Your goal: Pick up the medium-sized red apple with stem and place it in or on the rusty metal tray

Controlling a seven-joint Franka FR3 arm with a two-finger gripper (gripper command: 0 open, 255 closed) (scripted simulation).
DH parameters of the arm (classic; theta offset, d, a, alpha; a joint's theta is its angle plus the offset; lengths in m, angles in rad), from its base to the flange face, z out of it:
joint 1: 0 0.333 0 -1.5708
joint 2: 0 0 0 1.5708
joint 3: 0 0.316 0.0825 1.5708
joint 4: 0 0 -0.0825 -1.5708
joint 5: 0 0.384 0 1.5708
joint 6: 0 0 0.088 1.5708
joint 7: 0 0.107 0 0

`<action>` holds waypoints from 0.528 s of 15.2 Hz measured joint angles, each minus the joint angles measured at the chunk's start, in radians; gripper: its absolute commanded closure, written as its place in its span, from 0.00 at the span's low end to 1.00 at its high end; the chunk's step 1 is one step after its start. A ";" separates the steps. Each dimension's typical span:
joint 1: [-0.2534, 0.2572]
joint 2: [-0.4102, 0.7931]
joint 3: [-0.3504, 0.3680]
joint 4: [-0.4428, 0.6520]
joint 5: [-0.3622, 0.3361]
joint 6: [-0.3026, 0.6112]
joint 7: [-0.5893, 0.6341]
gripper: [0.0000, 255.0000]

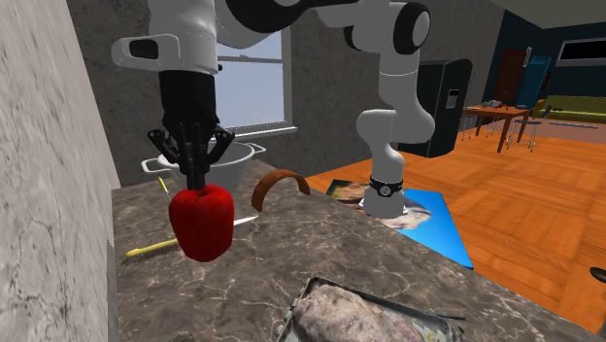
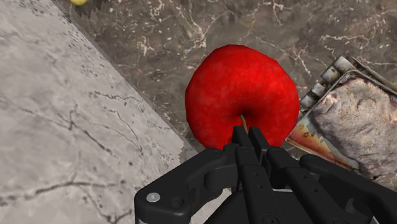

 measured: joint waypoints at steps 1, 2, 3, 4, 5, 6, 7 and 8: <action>0.002 -0.004 -0.001 0.010 -0.003 -0.013 0.005 1.00; 0.000 -0.005 -0.002 0.023 -0.004 -0.028 0.006 1.00; -0.002 -0.006 -0.002 0.034 -0.005 -0.039 0.007 1.00; -0.002 -0.004 -0.002 0.048 -0.006 -0.050 0.011 1.00; -0.005 -0.003 -0.003 0.065 -0.006 -0.067 0.012 1.00; -0.007 -0.004 -0.004 0.077 -0.007 -0.080 0.012 1.00; 0.003 -0.016 -0.003 0.068 -0.013 -0.081 0.023 1.00; 0.017 -0.032 0.000 0.049 -0.022 -0.074 0.038 1.00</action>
